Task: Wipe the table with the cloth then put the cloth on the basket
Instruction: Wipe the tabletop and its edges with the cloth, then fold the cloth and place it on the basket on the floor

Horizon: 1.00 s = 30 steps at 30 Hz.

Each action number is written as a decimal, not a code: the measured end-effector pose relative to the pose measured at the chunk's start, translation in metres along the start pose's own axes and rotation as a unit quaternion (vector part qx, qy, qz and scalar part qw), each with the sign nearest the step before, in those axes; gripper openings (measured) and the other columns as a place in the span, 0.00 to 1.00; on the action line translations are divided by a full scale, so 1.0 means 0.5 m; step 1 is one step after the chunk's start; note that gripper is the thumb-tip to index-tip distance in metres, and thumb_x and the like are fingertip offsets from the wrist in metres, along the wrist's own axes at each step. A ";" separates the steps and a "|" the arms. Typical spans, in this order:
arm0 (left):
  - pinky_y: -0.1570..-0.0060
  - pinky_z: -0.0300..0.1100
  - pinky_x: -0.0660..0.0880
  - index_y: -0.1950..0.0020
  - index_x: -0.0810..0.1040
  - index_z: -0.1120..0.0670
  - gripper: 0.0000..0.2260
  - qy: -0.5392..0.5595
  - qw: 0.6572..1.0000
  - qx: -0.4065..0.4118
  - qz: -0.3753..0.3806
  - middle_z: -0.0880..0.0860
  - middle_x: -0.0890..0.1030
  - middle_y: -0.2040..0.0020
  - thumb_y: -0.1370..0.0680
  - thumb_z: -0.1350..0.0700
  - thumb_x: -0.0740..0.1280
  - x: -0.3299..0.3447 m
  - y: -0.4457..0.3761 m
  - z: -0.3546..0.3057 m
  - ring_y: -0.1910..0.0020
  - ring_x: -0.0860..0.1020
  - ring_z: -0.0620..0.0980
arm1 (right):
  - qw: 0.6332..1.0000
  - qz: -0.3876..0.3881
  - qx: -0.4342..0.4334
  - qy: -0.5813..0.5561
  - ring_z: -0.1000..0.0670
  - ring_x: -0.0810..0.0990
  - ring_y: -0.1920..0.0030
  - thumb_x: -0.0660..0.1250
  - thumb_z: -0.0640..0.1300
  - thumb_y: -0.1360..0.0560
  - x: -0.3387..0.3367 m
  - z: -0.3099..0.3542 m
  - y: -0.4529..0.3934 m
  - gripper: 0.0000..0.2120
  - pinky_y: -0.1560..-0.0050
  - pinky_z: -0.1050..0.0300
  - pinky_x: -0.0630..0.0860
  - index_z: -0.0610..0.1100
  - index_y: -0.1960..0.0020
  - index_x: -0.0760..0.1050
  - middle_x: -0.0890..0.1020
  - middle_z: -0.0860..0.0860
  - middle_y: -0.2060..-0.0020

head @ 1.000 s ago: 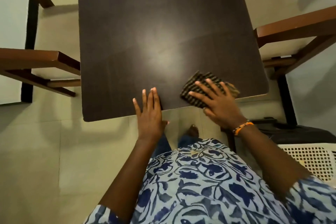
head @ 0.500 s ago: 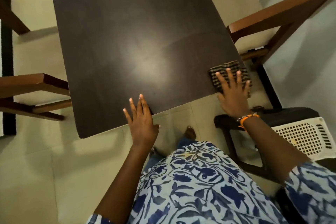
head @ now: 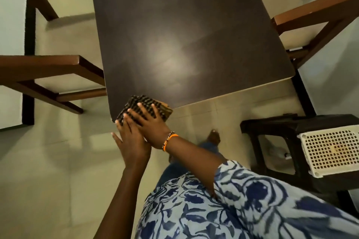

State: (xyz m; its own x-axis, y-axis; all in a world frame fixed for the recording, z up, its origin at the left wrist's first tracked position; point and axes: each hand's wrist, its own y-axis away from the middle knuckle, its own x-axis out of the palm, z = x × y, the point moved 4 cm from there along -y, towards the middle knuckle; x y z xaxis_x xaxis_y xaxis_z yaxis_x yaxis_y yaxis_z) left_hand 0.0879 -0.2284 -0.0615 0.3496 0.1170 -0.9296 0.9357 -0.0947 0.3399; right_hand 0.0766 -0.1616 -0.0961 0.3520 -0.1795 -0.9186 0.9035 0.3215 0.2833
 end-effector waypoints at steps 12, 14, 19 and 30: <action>0.26 0.54 0.42 0.23 0.47 0.60 0.35 0.001 0.989 0.145 0.005 0.55 0.49 0.22 0.25 0.66 0.62 0.024 -0.001 -0.092 0.23 0.42 0.58 | 0.979 -0.086 0.014 0.185 0.42 0.65 0.28 0.53 0.30 0.34 -0.008 -0.328 0.223 0.38 0.36 0.41 0.68 0.57 0.28 0.63 0.66 0.51 0.27; 0.26 0.54 0.41 0.23 0.46 0.60 0.34 0.001 0.984 0.178 0.009 0.55 0.48 0.22 0.24 0.65 0.62 0.025 -0.002 -0.140 0.23 0.41 0.58 | 0.976 -0.096 0.061 0.186 0.43 0.65 0.28 0.57 0.29 0.35 -0.015 -0.394 0.276 0.40 0.36 0.43 0.68 0.57 0.28 0.61 0.65 0.52 0.27; 0.26 0.52 0.41 0.23 0.45 0.59 0.34 0.024 0.970 0.241 0.027 0.54 0.48 0.22 0.23 0.63 0.61 0.022 0.003 -0.273 0.23 0.40 0.57 | 0.975 -0.119 0.118 0.147 0.43 0.69 0.30 0.63 0.26 0.39 -0.042 -0.506 0.363 0.44 0.40 0.42 0.71 0.56 0.29 0.60 0.69 0.50 0.29; 0.26 0.49 0.55 0.24 0.35 0.54 0.40 0.102 0.924 0.337 0.150 0.53 0.51 0.22 0.23 0.57 0.65 0.040 0.015 -0.539 0.24 0.55 0.55 | 0.947 -0.206 0.245 0.035 0.42 0.71 0.32 0.48 0.27 0.34 -0.065 -0.690 0.513 0.36 0.42 0.43 0.72 0.52 0.32 0.68 0.73 0.49 0.32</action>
State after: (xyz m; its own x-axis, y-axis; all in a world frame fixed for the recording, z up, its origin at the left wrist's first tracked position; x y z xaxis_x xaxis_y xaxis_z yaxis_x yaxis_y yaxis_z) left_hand 0.1150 0.0398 -0.0390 0.6544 0.1631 -0.7383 0.5772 -0.7386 0.3484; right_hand 0.2127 0.2474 -0.0884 -0.0574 -0.1275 -0.9902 0.9714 -0.2362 -0.0259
